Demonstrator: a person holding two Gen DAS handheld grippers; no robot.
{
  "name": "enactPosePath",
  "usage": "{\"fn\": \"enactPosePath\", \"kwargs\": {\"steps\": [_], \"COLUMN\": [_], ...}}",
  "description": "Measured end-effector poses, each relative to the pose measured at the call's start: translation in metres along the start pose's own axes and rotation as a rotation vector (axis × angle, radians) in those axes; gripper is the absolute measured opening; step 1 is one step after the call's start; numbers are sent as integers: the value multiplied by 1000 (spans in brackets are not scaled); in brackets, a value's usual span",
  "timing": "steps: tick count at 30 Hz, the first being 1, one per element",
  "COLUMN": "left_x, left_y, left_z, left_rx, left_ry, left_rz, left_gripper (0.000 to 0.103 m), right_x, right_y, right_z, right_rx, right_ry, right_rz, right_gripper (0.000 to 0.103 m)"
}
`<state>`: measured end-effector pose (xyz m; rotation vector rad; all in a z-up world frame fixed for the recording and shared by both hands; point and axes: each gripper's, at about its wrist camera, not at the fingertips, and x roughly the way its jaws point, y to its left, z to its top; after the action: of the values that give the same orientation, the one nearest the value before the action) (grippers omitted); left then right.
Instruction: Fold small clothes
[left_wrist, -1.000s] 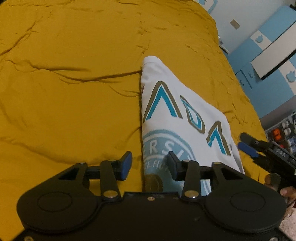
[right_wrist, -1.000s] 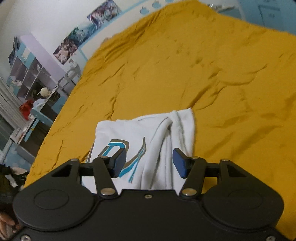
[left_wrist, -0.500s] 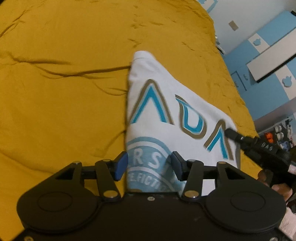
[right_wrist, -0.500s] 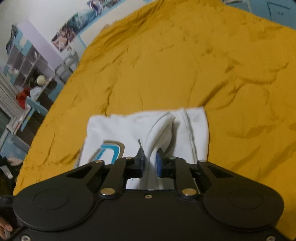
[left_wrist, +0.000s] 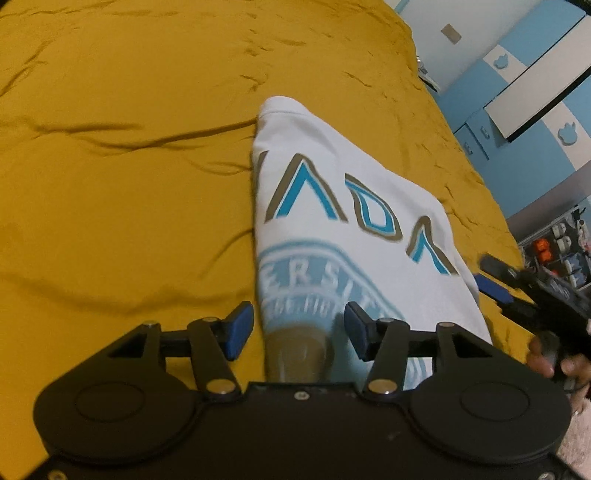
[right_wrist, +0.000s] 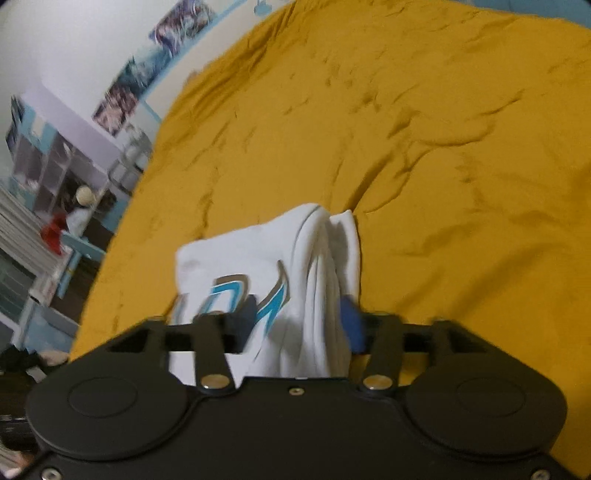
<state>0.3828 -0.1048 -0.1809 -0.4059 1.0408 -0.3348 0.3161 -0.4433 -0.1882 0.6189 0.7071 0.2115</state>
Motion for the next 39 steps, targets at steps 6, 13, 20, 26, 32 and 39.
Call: {"fn": "enactPosePath", "kwargs": {"steps": [6,13,20,26,32,39], "left_x": [-41,-33,-16,-34,-21,-12], "left_y": [1,11,12,8,14,11], "left_z": [-51,-75,-80,-76,-79,-83], "left_rx": [10,-68,-120,-107,-68,-46], "left_ry": [17,55,41,-11,56,69], "left_rz": [-35,-69,-100,-109,-58,-23], "left_gripper": [58,58,18,8,7,10], "right_x": [-56,-62,-64,-86,-68,-62], "right_y": [18,-1,11,25,-3,-20], "right_z": [-48,-69,-75,-71,-91,-101], "right_rx": [-89,41,-10,-13,43,82], "right_ry": [23,26,-6,-59,5,17], "right_rz": [-35,-101,-108,-45,-106,-94], "right_gripper": [55,57,23,10,8,8]}}
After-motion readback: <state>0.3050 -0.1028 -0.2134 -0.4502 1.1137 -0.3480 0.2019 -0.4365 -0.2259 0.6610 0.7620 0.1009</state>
